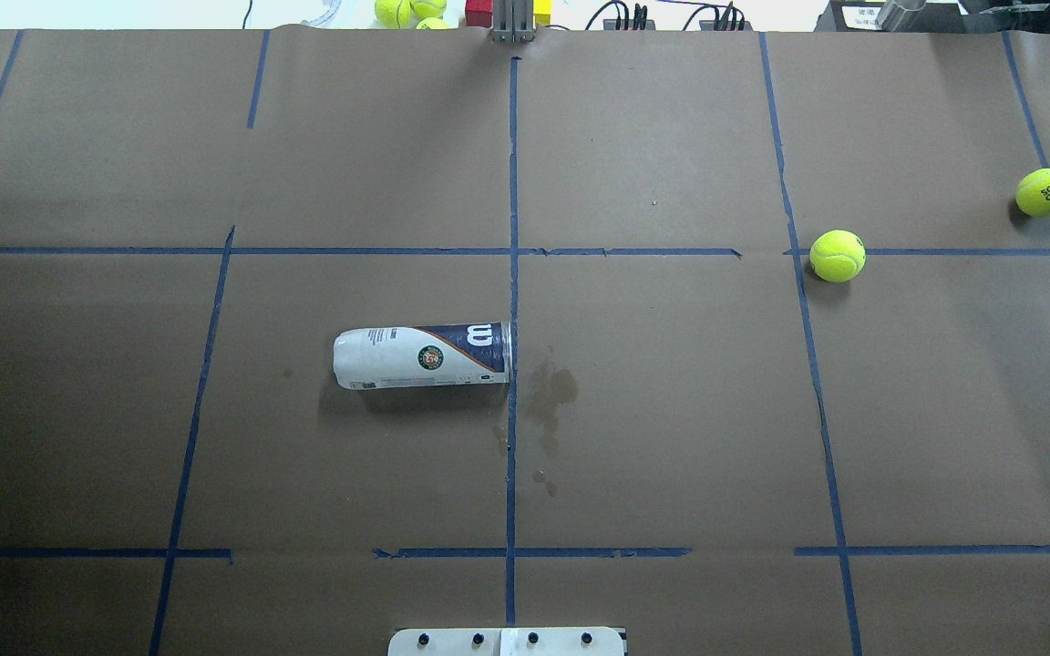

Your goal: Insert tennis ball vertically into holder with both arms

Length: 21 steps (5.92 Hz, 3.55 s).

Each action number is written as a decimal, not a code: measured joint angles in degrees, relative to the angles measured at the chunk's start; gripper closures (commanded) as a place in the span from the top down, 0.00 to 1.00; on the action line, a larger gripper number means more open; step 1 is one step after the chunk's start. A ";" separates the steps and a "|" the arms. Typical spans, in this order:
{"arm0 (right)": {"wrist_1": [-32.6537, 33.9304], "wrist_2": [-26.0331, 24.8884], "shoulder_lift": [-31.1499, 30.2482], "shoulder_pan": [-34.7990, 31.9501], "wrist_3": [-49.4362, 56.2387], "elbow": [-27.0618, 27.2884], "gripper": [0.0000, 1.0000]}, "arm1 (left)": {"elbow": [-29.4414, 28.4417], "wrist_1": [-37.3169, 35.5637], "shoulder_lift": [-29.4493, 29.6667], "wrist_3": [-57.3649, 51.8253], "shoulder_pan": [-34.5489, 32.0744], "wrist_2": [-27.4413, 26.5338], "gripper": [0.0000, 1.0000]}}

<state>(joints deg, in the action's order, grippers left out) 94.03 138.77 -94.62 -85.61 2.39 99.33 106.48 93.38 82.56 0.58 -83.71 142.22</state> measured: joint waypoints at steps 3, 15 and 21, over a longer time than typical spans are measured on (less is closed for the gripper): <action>-10.45 -0.22 -1.10 0.00 0.44 -4.12 1.00 | 1.57 3.32 9.36 0.55 12.84 1.55 1.00; -26.23 1.05 -7.28 0.00 -0.21 -4.01 1.00 | -11.90 -8.02 53.86 -9.73 53.81 -35.48 1.00; -26.27 1.23 -7.48 0.00 -0.36 -4.30 1.00 | -19.59 -14.44 60.32 -15.39 59.77 -48.57 0.99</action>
<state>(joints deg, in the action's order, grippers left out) 67.76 140.00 -102.09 -85.61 2.02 95.02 86.89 78.95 142.88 -14.81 -23.93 93.65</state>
